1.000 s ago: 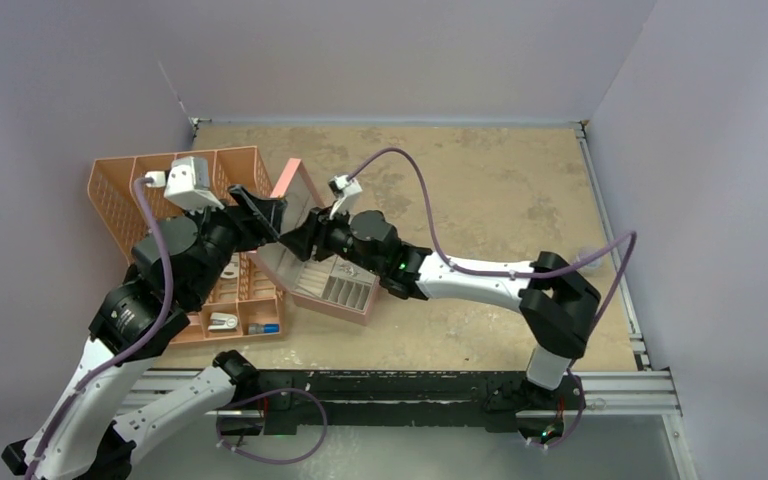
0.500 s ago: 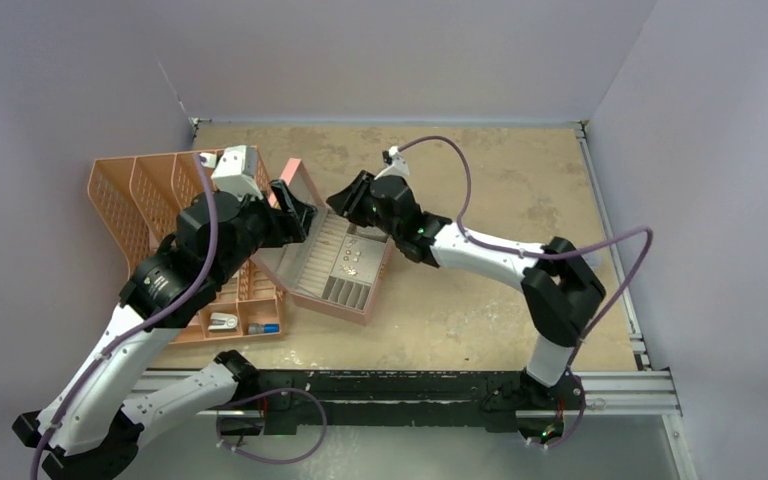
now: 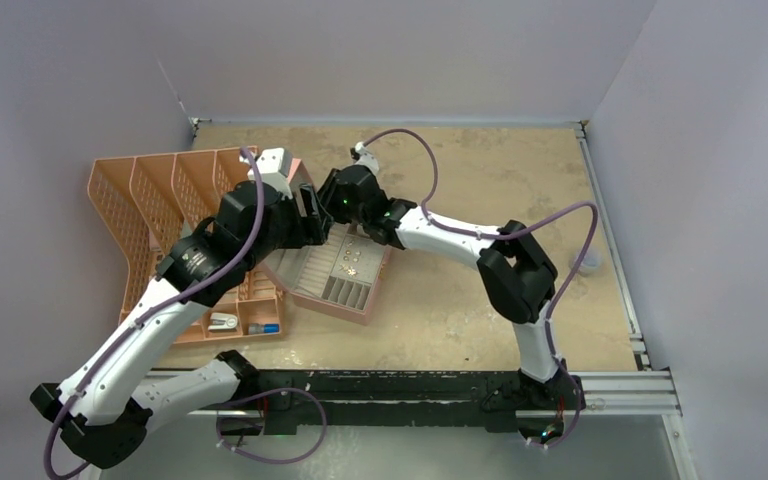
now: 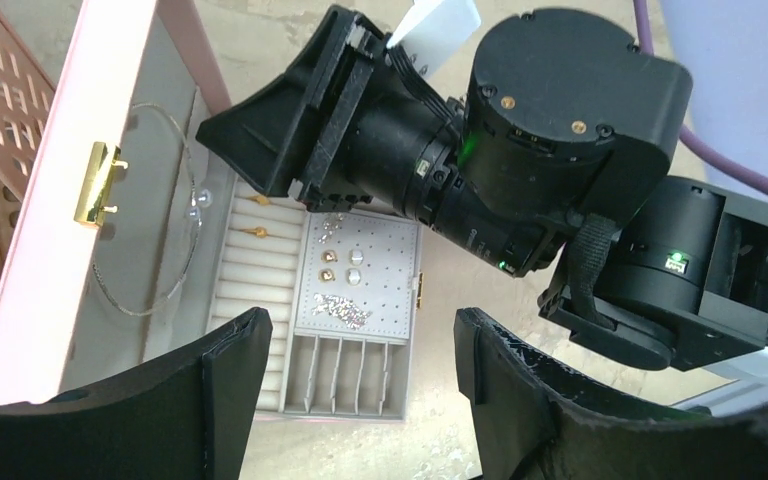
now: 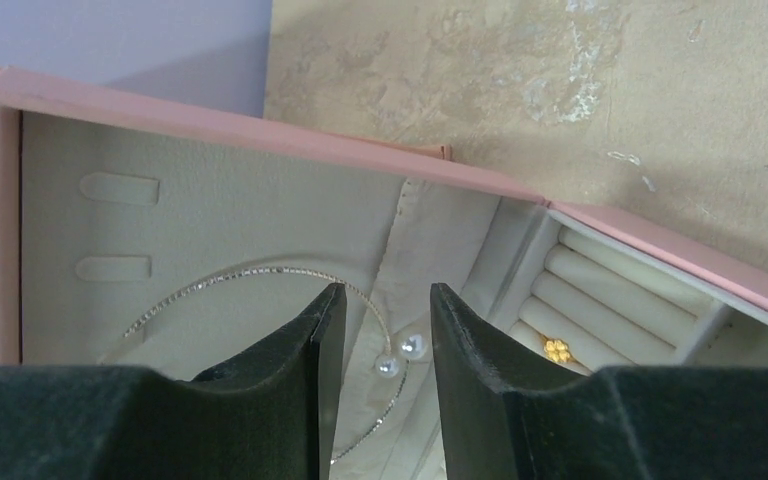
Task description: Organize the mixed jewelry
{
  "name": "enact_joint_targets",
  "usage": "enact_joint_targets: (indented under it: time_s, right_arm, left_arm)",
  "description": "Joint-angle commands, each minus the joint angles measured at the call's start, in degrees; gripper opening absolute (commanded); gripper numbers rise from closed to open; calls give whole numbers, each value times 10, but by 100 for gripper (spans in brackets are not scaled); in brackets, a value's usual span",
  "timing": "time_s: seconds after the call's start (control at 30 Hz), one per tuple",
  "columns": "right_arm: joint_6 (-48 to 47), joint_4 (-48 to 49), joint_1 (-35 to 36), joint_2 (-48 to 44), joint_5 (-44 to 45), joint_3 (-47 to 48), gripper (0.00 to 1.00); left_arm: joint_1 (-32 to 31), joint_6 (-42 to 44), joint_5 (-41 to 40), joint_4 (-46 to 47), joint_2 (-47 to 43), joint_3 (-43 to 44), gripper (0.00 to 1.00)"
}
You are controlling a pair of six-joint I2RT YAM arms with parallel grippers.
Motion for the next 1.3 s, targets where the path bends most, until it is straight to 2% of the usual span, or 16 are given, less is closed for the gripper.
enact_joint_targets:
  time_s: [0.0, 0.27, 0.53, 0.83, 1.03, 1.13, 1.27]
  right_arm:
    - [-5, -10, 0, 11, -11, 44, 37]
    - [-3, -27, 0, 48, -14, 85, 36]
    - [-6, -39, 0, 69, -16, 87, 33]
    - [-70, -71, -3, 82, -72, 80, 31]
    - [-86, -59, -7, 89, -88, 75, 21]
    - [-77, -31, -14, 83, -101, 45, 15]
    - [-68, 29, -26, 62, -128, -5, 13]
  left_arm:
    - [0, 1, 0, 11, -1, -8, 67]
    - [0, -7, -24, 4, 3, -24, 64]
    - [0, -12, -36, -3, 2, -33, 60]
    - [0, 4, -18, -2, 33, -34, 53]
    - [0, 83, -55, 21, 106, 11, 53]
    - [0, 79, -80, 2, 145, 28, 50]
    - [1, 52, -99, -1, 167, 7, 48]
